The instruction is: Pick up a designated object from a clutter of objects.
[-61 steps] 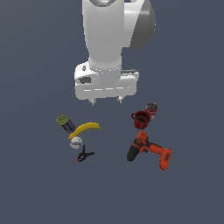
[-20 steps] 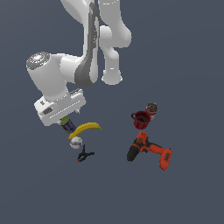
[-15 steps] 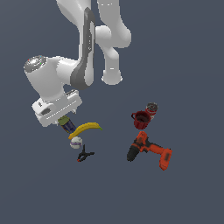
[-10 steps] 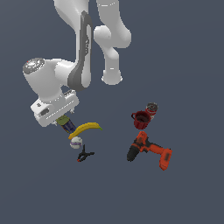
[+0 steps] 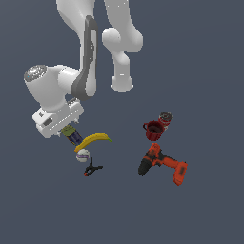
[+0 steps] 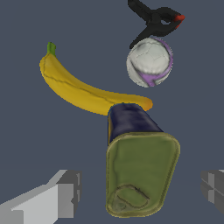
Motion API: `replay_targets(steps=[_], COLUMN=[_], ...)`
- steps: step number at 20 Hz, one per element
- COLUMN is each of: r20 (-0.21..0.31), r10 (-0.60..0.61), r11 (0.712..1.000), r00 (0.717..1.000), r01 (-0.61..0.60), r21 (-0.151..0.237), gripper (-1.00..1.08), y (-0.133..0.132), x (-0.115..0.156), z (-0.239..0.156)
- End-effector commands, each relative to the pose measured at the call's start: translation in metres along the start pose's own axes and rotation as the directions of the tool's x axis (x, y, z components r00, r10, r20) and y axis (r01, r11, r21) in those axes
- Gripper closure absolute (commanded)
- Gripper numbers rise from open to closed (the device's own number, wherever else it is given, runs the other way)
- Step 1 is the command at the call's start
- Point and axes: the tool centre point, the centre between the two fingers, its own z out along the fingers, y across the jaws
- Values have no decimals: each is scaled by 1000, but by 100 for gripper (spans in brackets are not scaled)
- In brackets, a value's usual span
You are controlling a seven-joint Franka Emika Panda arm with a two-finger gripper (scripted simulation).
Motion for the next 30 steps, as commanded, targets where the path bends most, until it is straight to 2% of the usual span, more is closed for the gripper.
replay_targets(steps=[1,18,19,30], r20=[0,0,0,0], r10=[-1,-3,-3,-2], r11=[1000,1000,1000,1000], r00=[1000,1000,1000,1000], r01=[1,3,3,2], r21=[0,-1,-1,-3], gripper=[-92,-92,108,108], y=[0,0,0,1], x=[0,0,0,-1], z=[0,50,50,49])
